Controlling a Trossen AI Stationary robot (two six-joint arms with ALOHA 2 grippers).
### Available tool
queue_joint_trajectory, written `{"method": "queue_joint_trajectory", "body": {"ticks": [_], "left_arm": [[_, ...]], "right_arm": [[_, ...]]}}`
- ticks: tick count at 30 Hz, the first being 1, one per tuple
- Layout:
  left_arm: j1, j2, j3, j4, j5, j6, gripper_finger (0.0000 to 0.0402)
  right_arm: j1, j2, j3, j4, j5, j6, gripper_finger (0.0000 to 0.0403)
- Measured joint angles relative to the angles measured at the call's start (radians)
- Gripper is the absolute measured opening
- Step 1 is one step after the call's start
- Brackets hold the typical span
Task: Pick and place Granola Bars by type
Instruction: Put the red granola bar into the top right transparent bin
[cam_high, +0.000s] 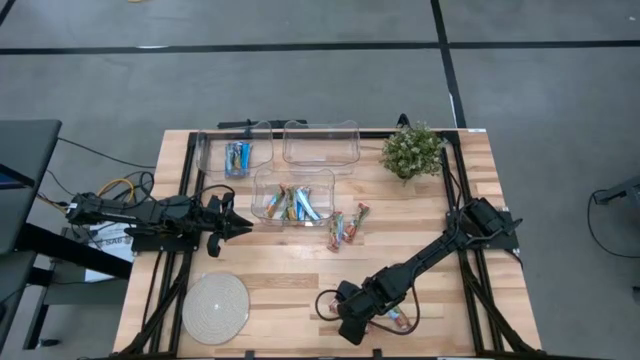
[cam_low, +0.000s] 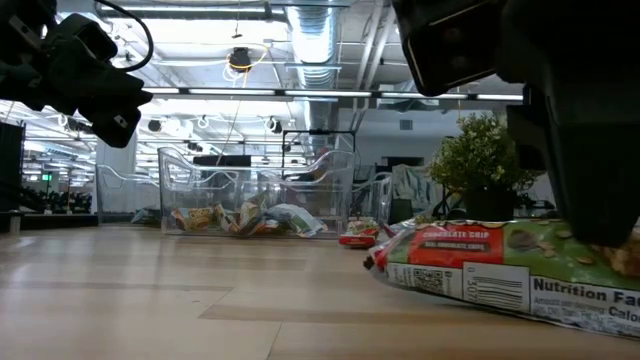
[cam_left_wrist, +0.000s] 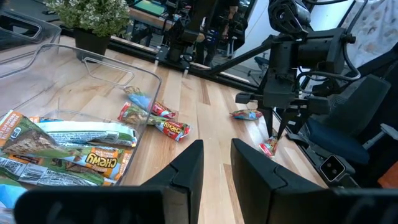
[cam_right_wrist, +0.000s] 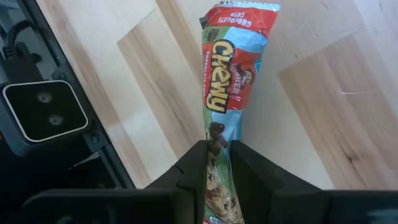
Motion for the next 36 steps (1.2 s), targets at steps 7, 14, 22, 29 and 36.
{"method": "queue_joint_trajectory", "body": {"ticks": [7, 14, 22, 29, 36], "left_arm": [[0.000, 0.000, 0.000, 0.000, 0.000, 0.000, 0.0073], [0.000, 0.000, 0.000, 0.000, 0.000, 0.000, 0.0073], [0.000, 0.000, 0.000, 0.000, 0.000, 0.000, 0.0073], [0.000, 0.000, 0.000, 0.000, 0.000, 0.000, 0.0073], [0.000, 0.000, 0.000, 0.000, 0.000, 0.000, 0.0073]], "right_arm": [[0.000, 0.000, 0.000, -0.013, 0.000, -0.004, 0.0061], [-0.002, 0.000, 0.000, -0.031, 0.002, -0.026, 0.0015], [-0.002, 0.000, 0.000, -0.028, 0.003, -0.028, 0.0004], [-0.015, 0.000, 0.000, 0.045, 0.009, -0.040, 0.0001], [-0.035, -0.002, 0.000, 0.197, 0.012, -0.070, 0.0000]]}}
